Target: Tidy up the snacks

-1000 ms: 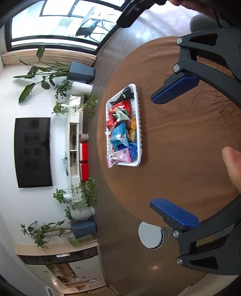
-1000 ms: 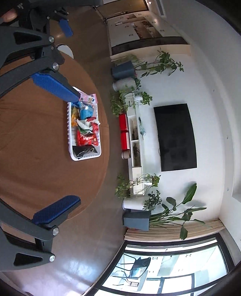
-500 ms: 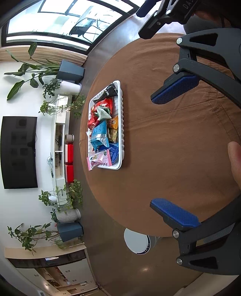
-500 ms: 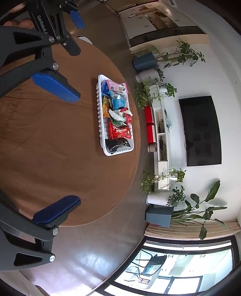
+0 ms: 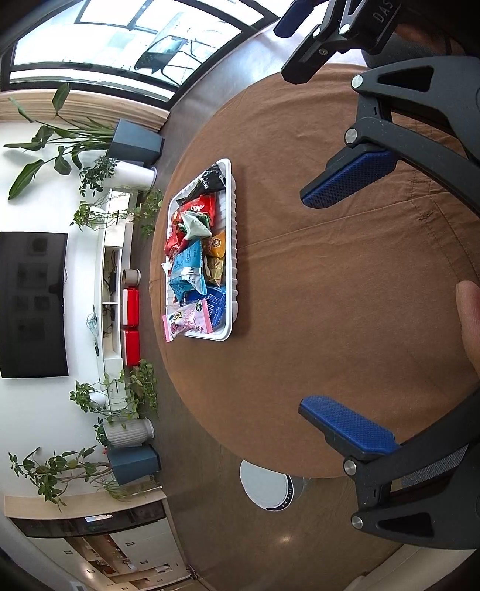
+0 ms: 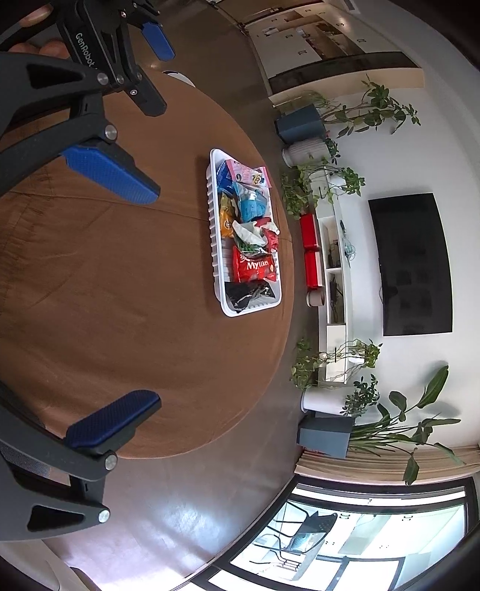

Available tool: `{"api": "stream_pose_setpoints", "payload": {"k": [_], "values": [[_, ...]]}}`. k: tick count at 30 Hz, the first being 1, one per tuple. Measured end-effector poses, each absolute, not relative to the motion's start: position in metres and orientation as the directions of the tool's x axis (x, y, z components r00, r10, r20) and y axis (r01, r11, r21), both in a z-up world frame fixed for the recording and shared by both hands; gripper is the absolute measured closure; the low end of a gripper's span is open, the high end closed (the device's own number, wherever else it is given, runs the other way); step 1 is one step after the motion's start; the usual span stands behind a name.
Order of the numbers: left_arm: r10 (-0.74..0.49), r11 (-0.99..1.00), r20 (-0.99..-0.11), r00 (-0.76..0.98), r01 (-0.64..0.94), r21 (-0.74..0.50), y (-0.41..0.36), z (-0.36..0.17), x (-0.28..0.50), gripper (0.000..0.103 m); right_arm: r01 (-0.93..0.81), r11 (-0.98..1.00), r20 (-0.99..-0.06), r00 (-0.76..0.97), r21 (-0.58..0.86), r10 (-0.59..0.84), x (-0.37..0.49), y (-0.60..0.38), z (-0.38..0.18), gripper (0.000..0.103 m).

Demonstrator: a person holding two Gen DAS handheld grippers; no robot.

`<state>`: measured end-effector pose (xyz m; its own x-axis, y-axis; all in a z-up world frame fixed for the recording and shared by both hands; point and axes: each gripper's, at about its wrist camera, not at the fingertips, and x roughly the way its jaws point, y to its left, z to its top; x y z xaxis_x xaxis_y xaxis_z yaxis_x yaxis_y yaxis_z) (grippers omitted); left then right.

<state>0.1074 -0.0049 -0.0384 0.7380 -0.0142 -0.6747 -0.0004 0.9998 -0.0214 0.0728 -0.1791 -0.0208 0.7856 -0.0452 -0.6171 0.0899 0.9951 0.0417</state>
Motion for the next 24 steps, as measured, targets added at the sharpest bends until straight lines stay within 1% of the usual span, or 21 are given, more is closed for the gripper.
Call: {"api": "stream_pose_setpoints", "payload": {"k": [24], "values": [[-0.018,1.0,-0.675,0.738,0.001,-0.025,-0.0054,-0.0397,0.1066,0.0,0.089,0.995,-0.632,0.773,0.04,-0.044,0.0721,-0.1795,-0.0215,0.0]]}}
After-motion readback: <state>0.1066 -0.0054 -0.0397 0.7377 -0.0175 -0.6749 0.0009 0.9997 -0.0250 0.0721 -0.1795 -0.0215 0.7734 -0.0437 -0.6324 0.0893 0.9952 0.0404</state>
